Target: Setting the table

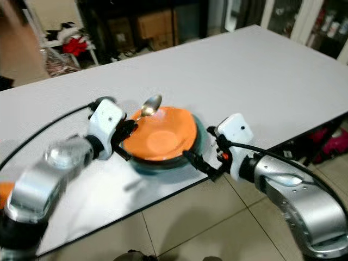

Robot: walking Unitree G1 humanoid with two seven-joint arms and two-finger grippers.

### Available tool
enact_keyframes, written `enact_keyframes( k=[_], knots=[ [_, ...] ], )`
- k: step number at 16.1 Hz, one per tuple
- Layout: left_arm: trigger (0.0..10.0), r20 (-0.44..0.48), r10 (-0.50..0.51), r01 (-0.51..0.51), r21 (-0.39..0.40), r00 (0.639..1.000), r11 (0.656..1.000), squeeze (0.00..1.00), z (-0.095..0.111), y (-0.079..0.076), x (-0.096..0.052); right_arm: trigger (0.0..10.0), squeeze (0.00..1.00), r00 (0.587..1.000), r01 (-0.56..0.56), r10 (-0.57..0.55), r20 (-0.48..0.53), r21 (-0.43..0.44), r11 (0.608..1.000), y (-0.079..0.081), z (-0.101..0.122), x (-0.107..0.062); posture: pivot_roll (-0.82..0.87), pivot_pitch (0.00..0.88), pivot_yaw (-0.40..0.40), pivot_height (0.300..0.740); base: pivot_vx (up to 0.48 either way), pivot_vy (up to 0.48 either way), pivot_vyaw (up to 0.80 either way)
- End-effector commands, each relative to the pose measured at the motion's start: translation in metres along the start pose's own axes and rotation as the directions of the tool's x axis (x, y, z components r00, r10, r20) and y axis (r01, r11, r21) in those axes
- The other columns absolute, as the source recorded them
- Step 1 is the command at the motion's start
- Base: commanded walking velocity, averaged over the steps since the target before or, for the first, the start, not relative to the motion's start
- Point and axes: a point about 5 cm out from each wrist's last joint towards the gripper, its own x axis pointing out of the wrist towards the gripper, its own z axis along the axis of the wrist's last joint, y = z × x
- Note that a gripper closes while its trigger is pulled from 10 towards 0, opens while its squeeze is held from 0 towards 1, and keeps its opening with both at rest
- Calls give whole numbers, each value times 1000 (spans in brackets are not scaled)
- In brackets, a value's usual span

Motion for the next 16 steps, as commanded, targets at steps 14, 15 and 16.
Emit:
enact_keyframes(
  k=[14, 15, 16],
  knots=[
    [10000, -92, 69, -77, -80, 993, 994, 0, 20, 24, 20, 10000, 0, 990, -139, 139, -28, -22, 990, 13, 2, -10, -154, 44, 114, 740, 0, 0, 0],
    [10000, -16, 119, -120, -136, 993, 983, 0, 23, 26, 11, 10000, 0, 991, -135, 135, -7, -1, 991, 16, 2, -9, -156, 44, 121, 740, 0, 0, 0],
    [10000, 38, 152, -143, -172, 988, 975, 0, 24, 25, 2, 10000, 0, 991, -130, 130, 13, 14, 991, 19, 2, -7, -158, 41, 127, 740, 0, 0, 0]
  ],
)
